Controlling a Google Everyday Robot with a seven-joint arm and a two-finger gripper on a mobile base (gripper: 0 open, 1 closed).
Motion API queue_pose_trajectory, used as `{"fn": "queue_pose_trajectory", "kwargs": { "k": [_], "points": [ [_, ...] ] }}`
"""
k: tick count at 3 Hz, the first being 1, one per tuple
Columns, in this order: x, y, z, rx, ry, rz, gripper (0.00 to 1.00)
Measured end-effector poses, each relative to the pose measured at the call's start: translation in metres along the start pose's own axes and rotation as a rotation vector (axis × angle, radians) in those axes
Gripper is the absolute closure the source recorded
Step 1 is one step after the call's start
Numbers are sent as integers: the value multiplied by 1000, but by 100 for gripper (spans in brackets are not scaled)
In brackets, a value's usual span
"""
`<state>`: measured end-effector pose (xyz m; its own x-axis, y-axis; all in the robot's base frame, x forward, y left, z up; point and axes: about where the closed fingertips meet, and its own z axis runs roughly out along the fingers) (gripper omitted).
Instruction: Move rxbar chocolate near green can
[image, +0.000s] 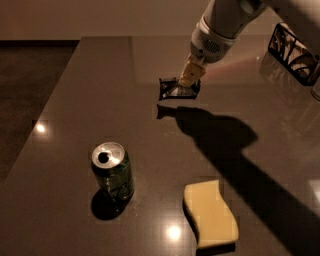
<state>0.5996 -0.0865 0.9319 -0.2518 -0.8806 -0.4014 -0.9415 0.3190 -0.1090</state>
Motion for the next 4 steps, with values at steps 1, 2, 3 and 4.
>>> {"fn": "queue_pose_trajectory", "kwargs": {
  "k": [1, 2, 3, 4],
  "points": [
    [-17, 51, -2, -51, -15, -121, 100],
    [-29, 99, 1, -129, -35, -213, 100],
    [-41, 138, 7, -203, -55, -283, 100],
    [-47, 169, 23, -298, -76, -304, 100]
  ]
}}
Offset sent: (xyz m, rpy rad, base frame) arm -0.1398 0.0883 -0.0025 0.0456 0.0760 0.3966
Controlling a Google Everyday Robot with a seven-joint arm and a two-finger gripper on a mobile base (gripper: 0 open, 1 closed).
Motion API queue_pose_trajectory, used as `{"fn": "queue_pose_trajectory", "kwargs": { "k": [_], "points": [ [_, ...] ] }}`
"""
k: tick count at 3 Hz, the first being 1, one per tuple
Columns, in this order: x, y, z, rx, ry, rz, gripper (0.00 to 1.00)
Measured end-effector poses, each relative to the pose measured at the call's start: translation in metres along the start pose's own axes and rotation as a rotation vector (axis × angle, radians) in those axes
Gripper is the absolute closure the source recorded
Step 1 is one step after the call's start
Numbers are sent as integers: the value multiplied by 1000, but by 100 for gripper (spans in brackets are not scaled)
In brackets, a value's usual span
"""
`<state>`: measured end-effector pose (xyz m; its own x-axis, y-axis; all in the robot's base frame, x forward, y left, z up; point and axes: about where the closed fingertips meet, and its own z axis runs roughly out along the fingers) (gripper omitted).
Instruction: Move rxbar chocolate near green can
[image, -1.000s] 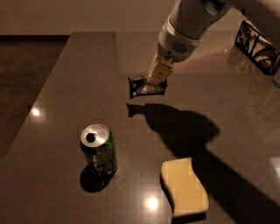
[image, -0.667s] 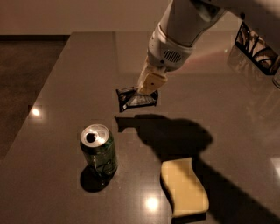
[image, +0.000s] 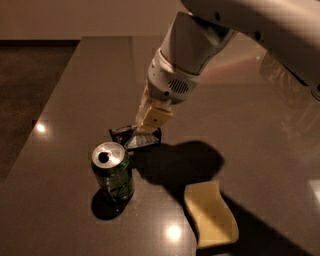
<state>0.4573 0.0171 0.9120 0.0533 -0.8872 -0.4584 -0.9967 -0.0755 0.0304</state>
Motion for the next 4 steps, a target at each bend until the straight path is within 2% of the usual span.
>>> {"fn": "queue_pose_trajectory", "kwargs": {
  "k": [1, 3, 4],
  "points": [
    [-3, 9, 15, -22, -16, -15, 100],
    [2, 11, 26, -6, -70, -17, 57],
    [1, 12, 26, -5, -68, -20, 34]
  ]
}}
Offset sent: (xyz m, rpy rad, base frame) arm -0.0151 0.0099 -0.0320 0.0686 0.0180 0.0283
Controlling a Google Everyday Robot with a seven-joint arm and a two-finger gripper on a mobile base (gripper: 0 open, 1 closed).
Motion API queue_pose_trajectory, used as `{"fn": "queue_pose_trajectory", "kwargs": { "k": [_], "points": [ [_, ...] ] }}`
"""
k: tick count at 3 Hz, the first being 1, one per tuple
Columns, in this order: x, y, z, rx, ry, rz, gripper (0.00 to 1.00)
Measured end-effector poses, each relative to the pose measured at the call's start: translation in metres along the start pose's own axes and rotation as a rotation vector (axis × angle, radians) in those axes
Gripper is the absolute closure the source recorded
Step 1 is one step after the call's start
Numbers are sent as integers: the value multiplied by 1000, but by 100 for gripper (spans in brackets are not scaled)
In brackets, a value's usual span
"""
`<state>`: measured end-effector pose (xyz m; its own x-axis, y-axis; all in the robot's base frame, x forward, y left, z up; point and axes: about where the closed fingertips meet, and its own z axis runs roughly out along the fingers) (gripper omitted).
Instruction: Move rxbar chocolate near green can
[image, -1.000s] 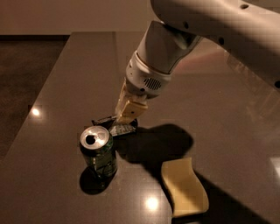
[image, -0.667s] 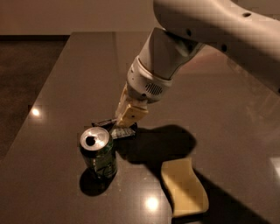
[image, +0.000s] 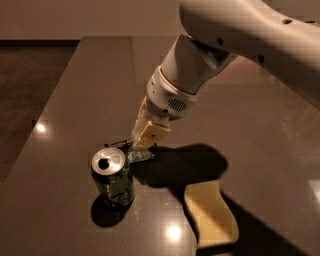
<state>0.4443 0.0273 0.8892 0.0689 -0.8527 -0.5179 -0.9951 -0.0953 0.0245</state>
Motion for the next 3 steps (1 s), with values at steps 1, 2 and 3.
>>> {"fn": "queue_pose_trajectory", "kwargs": {
  "k": [1, 2, 3],
  "points": [
    [-1, 1, 0, 1, 1, -3, 11],
    [-2, 2, 0, 3, 2, -5, 0],
    [-2, 2, 0, 3, 2, -5, 0]
  ]
}}
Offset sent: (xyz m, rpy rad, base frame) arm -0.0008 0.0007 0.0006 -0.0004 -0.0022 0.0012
